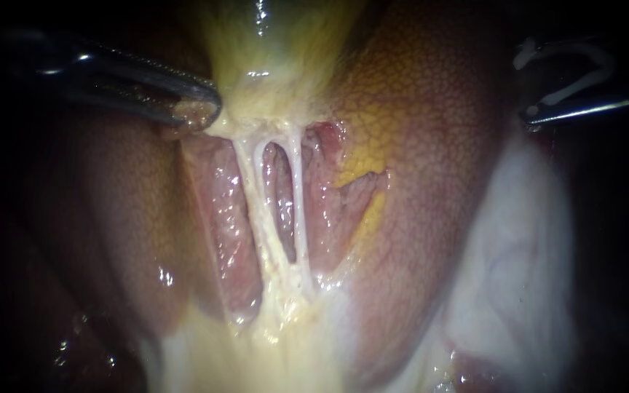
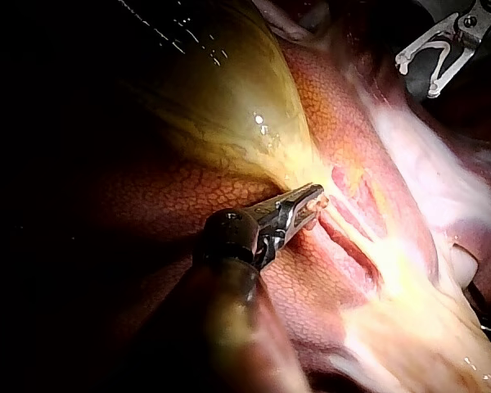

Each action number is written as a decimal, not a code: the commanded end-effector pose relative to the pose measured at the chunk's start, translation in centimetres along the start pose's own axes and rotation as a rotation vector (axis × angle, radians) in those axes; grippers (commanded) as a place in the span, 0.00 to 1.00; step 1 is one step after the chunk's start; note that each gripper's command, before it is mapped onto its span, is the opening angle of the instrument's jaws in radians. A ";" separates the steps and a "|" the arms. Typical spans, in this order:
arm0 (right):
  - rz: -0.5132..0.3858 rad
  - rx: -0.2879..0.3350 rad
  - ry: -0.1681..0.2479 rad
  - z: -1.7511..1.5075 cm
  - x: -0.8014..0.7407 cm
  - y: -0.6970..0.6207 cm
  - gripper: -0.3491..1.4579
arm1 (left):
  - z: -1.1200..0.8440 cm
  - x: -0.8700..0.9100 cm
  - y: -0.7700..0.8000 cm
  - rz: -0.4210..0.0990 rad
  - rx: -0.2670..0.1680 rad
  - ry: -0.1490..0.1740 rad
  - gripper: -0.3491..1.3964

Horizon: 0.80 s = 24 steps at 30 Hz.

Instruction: Clipping first clip left tube

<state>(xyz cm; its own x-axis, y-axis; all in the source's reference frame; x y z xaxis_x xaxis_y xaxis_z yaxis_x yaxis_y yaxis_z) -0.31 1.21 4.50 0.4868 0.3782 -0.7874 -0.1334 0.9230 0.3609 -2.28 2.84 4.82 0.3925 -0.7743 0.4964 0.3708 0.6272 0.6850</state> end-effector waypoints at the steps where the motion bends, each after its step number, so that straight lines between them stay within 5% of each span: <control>1: 0.000 0.001 0.000 0.01 0.00 0.00 0.49 | 0.00 0.00 0.00 0.000 0.000 0.000 0.00; 9: -0.002 0.059 0.018 0.09 0.02 -0.08 0.49 | 0.00 0.00 0.00 0.000 0.001 0.000 0.00; 24: 0.013 0.212 0.063 0.66 0.01 -0.56 0.49 | -0.01 0.00 0.00 0.000 0.001 0.000 0.00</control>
<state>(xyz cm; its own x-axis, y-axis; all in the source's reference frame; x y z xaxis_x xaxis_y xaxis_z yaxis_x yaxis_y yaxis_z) 0.38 0.61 4.65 0.4266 0.4046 -0.8089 0.0568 0.8806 0.4704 -2.28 2.84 4.82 0.3926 -0.7742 0.4966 0.3704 0.6273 0.6851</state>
